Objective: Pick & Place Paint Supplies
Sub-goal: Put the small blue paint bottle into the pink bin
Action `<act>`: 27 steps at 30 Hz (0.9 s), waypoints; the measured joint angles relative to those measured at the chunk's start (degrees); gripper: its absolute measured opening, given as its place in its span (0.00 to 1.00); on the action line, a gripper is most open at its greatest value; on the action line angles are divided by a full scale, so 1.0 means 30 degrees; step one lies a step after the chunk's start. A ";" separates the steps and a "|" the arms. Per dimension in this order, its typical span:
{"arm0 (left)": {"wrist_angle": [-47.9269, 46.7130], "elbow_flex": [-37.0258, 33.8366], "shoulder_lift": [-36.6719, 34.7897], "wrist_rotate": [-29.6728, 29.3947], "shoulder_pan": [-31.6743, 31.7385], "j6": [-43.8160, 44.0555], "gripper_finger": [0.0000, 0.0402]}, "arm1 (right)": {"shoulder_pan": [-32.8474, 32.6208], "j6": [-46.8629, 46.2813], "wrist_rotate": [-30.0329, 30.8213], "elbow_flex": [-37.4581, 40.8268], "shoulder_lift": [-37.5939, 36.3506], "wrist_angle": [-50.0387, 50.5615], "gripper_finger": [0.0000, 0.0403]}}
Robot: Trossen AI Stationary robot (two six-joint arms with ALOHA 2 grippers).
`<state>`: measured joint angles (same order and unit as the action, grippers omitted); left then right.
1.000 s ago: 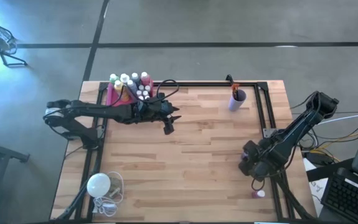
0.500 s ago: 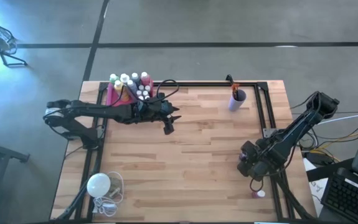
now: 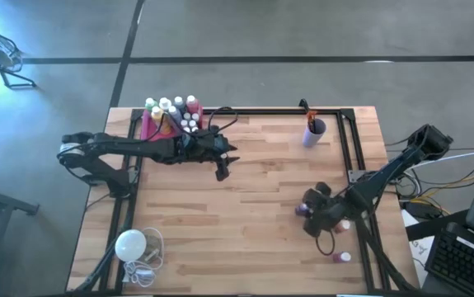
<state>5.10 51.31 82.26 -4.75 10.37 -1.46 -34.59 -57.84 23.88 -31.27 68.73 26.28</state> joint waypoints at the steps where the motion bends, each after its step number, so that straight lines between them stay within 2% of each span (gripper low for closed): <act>1: -0.0035 -0.0002 0.0000 0.0791 0.0000 0.0038 0.41 | 0.0158 0.0791 -0.0077 0.0000 0.0000 -0.0678 0.35; 6: 0.1040 -0.0007 0.0087 0.5686 -0.0087 0.0658 0.41 | 0.0865 0.3356 -0.0501 0.0000 0.0000 -0.3311 0.35; 9: 0.2047 -0.0007 0.0494 0.7351 -0.0435 0.0553 0.41 | 0.1203 0.4572 -0.0556 0.0000 -0.0003 -0.4082 0.34; 12: 0.2262 -0.0007 0.0922 0.7432 -0.0795 0.0124 0.41 | 0.1563 0.4917 -0.0667 0.0000 -0.0007 -0.4021 0.34; 17: 0.2444 0.0007 0.1486 0.7421 -0.0984 -0.0348 0.41 | 0.2768 0.5006 -0.2542 0.0000 -0.0007 -0.3872 0.34; 20: 0.2498 0.0007 0.1607 0.7410 -0.0983 -0.0327 0.41 | 0.3358 0.5629 -0.2870 0.0000 0.0193 -0.3885 0.34; 27: 0.2459 0.0015 0.1639 0.7358 -0.0976 -0.0122 0.41 | 0.4671 0.7617 -0.3064 -0.0665 0.2430 -0.3890 0.34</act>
<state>12.48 51.35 87.18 17.32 7.44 -1.83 -20.57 -34.99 14.69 -33.26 76.02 14.61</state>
